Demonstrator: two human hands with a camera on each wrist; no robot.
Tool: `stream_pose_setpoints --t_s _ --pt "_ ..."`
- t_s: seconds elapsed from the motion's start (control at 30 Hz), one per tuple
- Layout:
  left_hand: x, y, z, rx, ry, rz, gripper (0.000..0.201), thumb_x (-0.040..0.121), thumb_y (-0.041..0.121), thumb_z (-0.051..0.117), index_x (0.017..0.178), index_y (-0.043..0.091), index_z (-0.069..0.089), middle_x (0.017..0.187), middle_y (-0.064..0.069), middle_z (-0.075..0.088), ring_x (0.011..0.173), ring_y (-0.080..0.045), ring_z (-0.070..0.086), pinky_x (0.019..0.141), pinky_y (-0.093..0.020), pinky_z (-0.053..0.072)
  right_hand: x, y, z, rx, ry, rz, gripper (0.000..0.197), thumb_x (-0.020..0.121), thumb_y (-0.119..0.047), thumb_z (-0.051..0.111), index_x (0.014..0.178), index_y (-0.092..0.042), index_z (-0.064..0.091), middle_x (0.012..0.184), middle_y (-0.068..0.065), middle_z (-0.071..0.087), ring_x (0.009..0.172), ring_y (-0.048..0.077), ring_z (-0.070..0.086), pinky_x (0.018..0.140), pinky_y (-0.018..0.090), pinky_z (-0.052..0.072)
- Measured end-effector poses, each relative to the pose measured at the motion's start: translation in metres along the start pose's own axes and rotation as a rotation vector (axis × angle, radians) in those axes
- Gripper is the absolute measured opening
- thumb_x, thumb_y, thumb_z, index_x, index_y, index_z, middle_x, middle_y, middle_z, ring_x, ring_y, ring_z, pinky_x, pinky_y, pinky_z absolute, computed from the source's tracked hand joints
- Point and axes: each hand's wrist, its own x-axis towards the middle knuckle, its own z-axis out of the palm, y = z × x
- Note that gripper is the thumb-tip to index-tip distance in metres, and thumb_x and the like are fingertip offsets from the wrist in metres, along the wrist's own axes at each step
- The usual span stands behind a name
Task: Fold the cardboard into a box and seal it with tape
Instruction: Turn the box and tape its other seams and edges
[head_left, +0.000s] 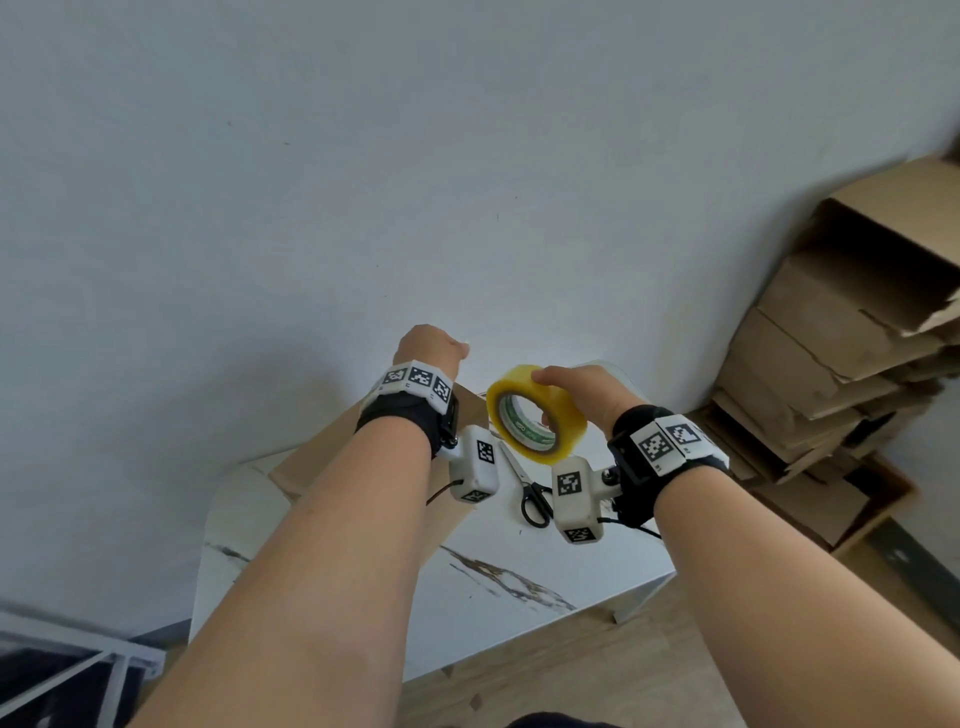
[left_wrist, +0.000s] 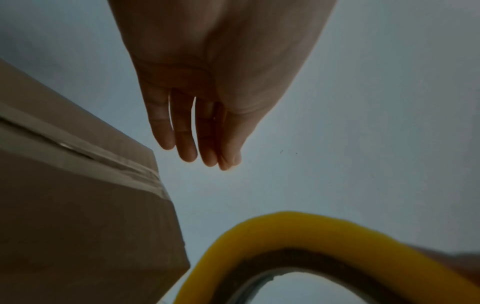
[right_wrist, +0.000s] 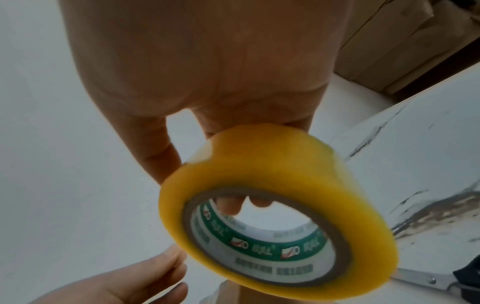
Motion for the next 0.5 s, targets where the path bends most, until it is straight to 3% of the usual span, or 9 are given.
stream_pose_setpoints --t_s 0.07,0.17,0.23,0.3,0.37,0.5 --pt "-0.001 -0.003 0.0 -0.003 0.013 -0.022 0.033 0.091 0.03 0.058 0.101 0.001 0.072 0.108 -0.013 0.071 0.1 -0.033 0.065 0.08 -0.031 0.047 -0.002 -0.002 0.001 -0.064 0.001 -0.013 0.032 0.088 -0.04 0.063 0.087 -0.007 0.062 0.056 0.004 0.068 0.061 0.022 0.064 0.077 0.033 0.052" --pt "0.002 -0.011 -0.002 -0.024 0.012 -0.04 0.03 0.09 0.026 0.057 0.096 -0.001 0.071 0.104 -0.017 0.071 0.094 -0.033 0.065 0.077 -0.031 0.048 -0.001 -0.001 0.005 -0.163 0.016 -0.004 0.041 0.082 -0.045 0.066 0.088 -0.005 0.068 0.061 0.006 0.069 0.059 0.022 0.063 0.071 0.033 0.053" --pt "0.003 -0.016 -0.008 -0.049 0.05 -0.06 0.031 0.091 0.023 0.056 0.093 -0.004 0.07 0.102 -0.019 0.071 0.085 -0.032 0.063 0.076 -0.033 0.049 0.0 0.002 0.008 -0.309 0.04 0.011 0.047 0.078 -0.053 0.066 0.081 -0.006 0.068 0.061 0.005 0.069 0.056 0.022 0.062 0.065 0.031 0.053" --pt "0.006 -0.02 -0.013 -0.072 0.054 -0.059 0.032 0.091 0.025 0.056 0.094 -0.003 0.071 0.103 -0.019 0.071 0.089 -0.033 0.064 0.079 -0.033 0.049 0.0 0.007 0.011 -0.417 0.082 0.026 0.053 0.074 -0.06 0.066 0.075 -0.007 0.064 0.061 0.005 0.068 0.056 0.022 0.062 0.064 0.032 0.054" --pt "0.009 -0.022 -0.018 -0.091 0.069 -0.058 0.032 0.093 0.028 0.057 0.098 -0.001 0.071 0.105 -0.017 0.071 0.098 -0.033 0.065 0.081 -0.032 0.048 0.001 0.009 0.013 -0.346 0.092 0.029 0.054 0.075 -0.063 0.065 0.077 -0.009 0.062 0.064 0.006 0.068 0.058 0.023 0.063 0.064 0.032 0.053" --pt "0.015 -0.031 -0.027 -0.087 0.107 -0.099 0.033 0.093 0.028 0.056 0.097 -0.001 0.072 0.104 -0.017 0.071 0.097 -0.033 0.066 0.074 -0.029 0.045 0.003 0.005 0.015 -0.222 0.038 0.026 0.043 0.081 -0.054 0.064 0.079 -0.011 0.063 0.06 0.007 0.066 0.056 0.021 0.061 0.066 0.032 0.05"
